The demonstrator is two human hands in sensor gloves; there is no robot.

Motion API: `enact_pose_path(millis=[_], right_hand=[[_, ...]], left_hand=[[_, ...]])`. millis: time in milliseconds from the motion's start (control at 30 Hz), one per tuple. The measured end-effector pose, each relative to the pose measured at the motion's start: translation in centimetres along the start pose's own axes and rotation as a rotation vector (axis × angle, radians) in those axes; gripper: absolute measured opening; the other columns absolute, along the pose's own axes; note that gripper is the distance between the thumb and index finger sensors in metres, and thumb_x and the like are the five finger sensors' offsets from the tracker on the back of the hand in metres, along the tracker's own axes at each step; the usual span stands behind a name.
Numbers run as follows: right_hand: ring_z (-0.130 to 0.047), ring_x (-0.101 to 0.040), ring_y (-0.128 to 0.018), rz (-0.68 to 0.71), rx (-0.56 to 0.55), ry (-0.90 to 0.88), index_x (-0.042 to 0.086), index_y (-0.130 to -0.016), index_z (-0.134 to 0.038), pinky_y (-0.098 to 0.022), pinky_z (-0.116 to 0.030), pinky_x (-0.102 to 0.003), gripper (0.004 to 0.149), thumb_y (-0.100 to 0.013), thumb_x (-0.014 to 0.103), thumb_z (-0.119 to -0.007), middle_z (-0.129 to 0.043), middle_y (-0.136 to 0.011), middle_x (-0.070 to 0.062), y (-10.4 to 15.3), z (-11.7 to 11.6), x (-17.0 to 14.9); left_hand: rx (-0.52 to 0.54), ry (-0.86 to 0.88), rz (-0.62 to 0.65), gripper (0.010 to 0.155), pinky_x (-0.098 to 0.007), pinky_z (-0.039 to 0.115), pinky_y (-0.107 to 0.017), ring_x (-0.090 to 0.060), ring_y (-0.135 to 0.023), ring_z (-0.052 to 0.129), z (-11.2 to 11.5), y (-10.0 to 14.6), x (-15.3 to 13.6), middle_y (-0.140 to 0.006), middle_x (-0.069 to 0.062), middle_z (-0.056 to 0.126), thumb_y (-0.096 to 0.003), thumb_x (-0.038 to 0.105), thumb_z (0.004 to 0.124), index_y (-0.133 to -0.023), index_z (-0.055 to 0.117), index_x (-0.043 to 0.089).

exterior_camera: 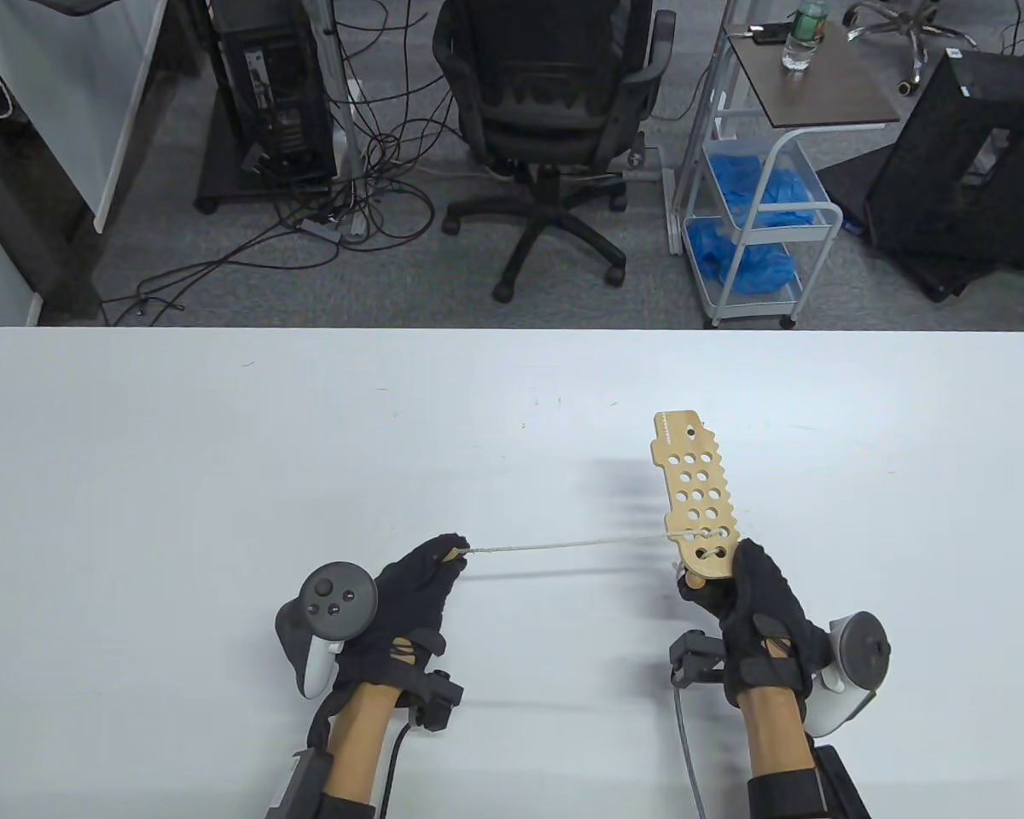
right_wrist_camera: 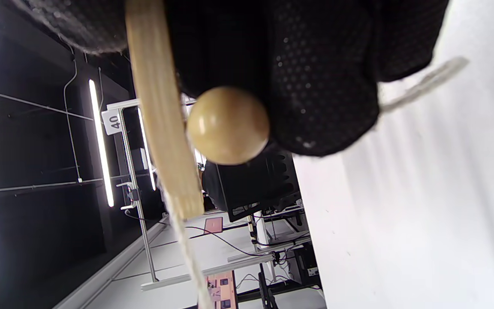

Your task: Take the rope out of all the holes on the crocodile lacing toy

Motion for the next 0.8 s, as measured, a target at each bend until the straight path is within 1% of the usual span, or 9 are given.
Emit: enact_pose_path(millis=[333, 467, 533, 633, 800], right_hand=[[-0.101, -0.038, -0.042, -0.04, -0.015, -0.087, 0.001, -0.072, -0.081, -0.048, -0.074, -0.063, 0.049, -0.045, 0.041, -0.076, -0.098, -0.061, -0.023, -0.2, 0.7, -0.2], [-0.101, -0.038, -0.043, -0.047, -0.019, -0.107, 0.001, -0.073, -0.081, -0.049, -0.074, -0.063, 0.049, -0.045, 0.041, -0.076, -0.097, -0.062, -0.023, -0.2, 0.9, -0.2], [-0.101, -0.038, -0.043, -0.052, -0.022, -0.118, 0.001, -0.073, -0.081, -0.049, -0.074, -0.063, 0.049, -0.045, 0.041, -0.076, -0.097, -0.062, -0.023, -0.2, 1.0, -0.2], [-0.101, -0.038, -0.043, -0.06, -0.027, -0.137, 0.001, -0.073, -0.081, -0.049, -0.074, -0.063, 0.049, -0.045, 0.041, -0.076, -0.097, -0.062, -0.023, -0.2, 1.1, -0.2], [-0.101, -0.037, -0.044, -0.075, -0.036, -0.167, 0.001, -0.073, -0.08, -0.049, -0.073, -0.063, 0.049, -0.046, 0.042, -0.075, -0.097, -0.063, -0.022, -0.3, 1.4, -0.3]], left_hand=[[0.011, 0.01, -0.015, 0.048, -0.065, 0.065, -0.069, -0.028, -0.086, 0.089, -0.5, -0.1, -0.4, -0.093, -0.001, 0.096, -0.0506, 0.045, 0.074, -0.097, 0.08, 0.036], [0.014, 0.113, -0.04, 0.048, -0.065, 0.065, -0.068, -0.028, -0.086, 0.089, -0.7, -0.1, -1.1, -0.093, -0.001, 0.095, -0.0508, 0.045, 0.074, -0.097, 0.08, 0.036], [0.021, 0.115, -0.048, 0.048, -0.065, 0.065, -0.068, -0.027, -0.087, 0.089, -1.0, -0.1, -1.3, -0.094, -0.001, 0.095, -0.0509, 0.045, 0.074, -0.098, 0.081, 0.036], [0.034, 0.108, -0.062, 0.048, -0.064, 0.065, -0.069, -0.027, -0.087, 0.088, -1.3, -0.1, -1.6, -0.095, -0.001, 0.094, -0.051, 0.046, 0.074, -0.097, 0.081, 0.036], [0.057, 0.125, -0.087, 0.047, -0.064, 0.063, -0.07, -0.028, -0.091, 0.082, -2.0, -0.1, -2.1, -0.1, -0.002, 0.087, -0.0509, 0.045, 0.074, -0.096, 0.084, 0.035]])
Point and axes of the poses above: the tracker on the back of each hand, its own x axis roughly to the thumb side, its own y axis roughly from the fingertips to the wrist, z = x × y, the point moved 4 cm from there along -y, roughly from the wrist to the fingertips
